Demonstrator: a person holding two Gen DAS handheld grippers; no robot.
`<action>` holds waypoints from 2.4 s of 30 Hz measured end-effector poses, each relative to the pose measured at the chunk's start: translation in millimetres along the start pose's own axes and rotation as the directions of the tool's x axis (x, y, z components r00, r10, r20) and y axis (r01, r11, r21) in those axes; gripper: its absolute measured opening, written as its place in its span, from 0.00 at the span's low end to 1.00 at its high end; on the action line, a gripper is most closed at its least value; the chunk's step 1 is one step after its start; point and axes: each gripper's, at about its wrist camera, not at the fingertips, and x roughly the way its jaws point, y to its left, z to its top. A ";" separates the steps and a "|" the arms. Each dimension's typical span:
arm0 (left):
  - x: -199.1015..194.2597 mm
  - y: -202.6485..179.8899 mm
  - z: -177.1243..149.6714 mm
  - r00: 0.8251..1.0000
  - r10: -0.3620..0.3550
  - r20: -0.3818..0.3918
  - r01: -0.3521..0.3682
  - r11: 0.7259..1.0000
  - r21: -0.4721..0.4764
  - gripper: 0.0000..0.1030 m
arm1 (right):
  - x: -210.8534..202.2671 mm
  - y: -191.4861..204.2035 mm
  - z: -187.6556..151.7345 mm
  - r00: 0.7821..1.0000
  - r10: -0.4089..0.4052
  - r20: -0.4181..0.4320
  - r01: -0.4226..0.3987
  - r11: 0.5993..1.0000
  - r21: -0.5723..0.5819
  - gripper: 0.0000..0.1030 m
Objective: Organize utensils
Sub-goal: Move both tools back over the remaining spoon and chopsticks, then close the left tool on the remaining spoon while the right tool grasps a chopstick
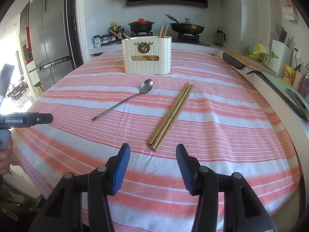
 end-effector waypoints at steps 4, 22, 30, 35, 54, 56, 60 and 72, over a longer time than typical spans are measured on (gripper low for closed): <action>2.4 -4.0 0.6 1.000 0.000 -0.005 0.000 1.000 0.011 0.85 | 2.3 -1.6 -0.2 1.000 0.000 -0.004 0.000 1.000 0.009 0.49; 48.5 -101.0 82.6 0.993 -0.117 -0.029 0.119 0.913 0.391 0.85 | 0.8 -28.4 1.5 0.999 -0.025 0.021 0.023 0.994 0.104 0.49; 129.2 -148.8 114.8 0.994 -0.074 -0.080 0.102 0.887 0.451 0.85 | -3.5 -50.5 -5.6 0.998 -0.058 0.000 0.057 0.983 0.172 0.49; 151.5 -155.3 121.7 1.000 0.020 -0.008 -0.015 0.916 0.401 0.91 | -4.3 -56.6 -8.9 0.998 -0.067 -0.013 0.068 0.981 0.182 0.49; 116.6 -127.2 82.1 0.993 0.110 0.040 -0.117 0.954 0.277 0.89 | 119.4 -74.2 70.4 0.970 0.081 -0.230 -0.017 0.964 0.267 0.16; 109.7 -133.9 74.8 0.986 0.146 0.081 -0.164 0.931 0.327 0.89 | 116.4 -70.5 69.6 0.969 0.063 -0.238 -0.003 0.970 0.245 0.16; 102.0 -126.8 69.8 0.983 0.163 0.084 -0.182 0.922 0.342 0.90 | 112.0 -49.4 67.3 0.959 -0.028 -0.280 0.053 0.995 0.079 0.16; 94.9 -71.9 69.1 0.997 0.071 -0.011 -0.064 0.945 0.321 0.89 | 108.3 -66.9 67.4 0.943 -0.069 -0.325 0.073 0.997 -0.001 0.12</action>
